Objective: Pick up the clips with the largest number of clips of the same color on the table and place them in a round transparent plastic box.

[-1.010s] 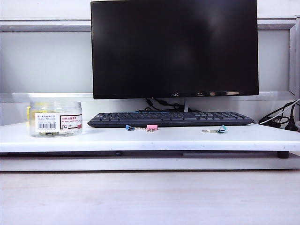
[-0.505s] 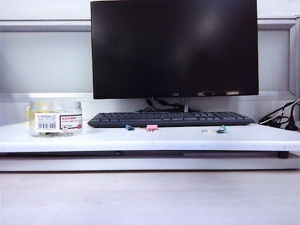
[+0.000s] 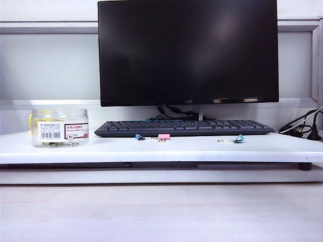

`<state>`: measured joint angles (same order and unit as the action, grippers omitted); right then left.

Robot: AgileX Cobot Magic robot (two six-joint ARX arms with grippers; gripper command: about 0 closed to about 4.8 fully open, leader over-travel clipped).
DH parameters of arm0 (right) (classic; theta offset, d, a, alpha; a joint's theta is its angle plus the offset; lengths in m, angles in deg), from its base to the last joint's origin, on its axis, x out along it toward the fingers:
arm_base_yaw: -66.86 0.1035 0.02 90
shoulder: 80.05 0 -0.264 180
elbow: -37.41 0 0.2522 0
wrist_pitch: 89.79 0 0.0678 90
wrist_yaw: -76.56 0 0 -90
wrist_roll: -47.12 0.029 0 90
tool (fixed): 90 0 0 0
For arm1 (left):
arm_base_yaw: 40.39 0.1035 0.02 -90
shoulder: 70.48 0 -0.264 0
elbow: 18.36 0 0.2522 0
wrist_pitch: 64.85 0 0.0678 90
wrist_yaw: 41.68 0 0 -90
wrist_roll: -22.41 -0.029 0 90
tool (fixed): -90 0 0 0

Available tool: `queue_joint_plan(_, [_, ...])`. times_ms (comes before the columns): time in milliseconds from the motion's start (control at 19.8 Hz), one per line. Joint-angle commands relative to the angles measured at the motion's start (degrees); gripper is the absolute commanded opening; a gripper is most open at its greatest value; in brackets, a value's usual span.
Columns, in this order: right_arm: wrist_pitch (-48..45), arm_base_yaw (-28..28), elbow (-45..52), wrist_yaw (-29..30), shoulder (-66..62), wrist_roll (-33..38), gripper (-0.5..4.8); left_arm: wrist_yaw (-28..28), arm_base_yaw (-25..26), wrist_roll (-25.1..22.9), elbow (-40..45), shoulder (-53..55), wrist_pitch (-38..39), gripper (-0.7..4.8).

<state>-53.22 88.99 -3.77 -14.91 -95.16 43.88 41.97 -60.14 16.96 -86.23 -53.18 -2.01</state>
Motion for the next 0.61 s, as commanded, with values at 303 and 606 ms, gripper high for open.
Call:
queue_joint_plan(303, [-3.48, -0.02, 8.28, -0.15, 0.09, 2.12, 1.71, -0.98, 0.00, 11.72, 12.59, 0.02, -12.50, 1.21])
queue_joint_plan(606, [-9.79, 0.00, 8.28, -2.73, 0.09, 3.54, 1.71, -1.40, 0.00, 14.75, 22.43, 0.00, -25.00, 1.21])
